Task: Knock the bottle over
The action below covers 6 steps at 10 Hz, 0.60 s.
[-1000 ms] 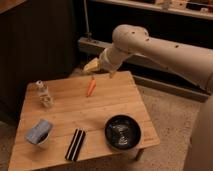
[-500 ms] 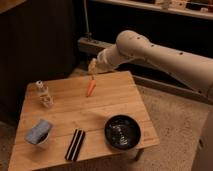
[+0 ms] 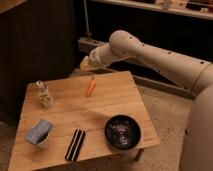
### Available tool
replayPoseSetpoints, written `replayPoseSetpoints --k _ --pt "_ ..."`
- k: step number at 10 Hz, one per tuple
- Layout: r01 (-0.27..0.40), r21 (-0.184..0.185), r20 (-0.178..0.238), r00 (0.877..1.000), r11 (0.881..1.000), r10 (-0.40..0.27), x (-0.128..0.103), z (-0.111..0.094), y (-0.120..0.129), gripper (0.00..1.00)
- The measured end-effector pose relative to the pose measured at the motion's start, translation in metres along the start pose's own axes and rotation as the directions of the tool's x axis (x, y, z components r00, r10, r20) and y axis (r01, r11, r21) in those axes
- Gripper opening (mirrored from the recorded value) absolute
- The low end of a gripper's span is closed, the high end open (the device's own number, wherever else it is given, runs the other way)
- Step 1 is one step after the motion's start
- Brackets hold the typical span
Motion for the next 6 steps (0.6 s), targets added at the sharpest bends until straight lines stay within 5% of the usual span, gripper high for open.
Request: replayPoseSetpoints --k 3,6 --pt "0.005 0.062 0.034 0.999 0.998 -0.007 0.025 0.030 0.001 0.00" --pt "0.009 0.079 0.084 0.996 0.997 -0.016 0.042 0.068 0.005 0.00"
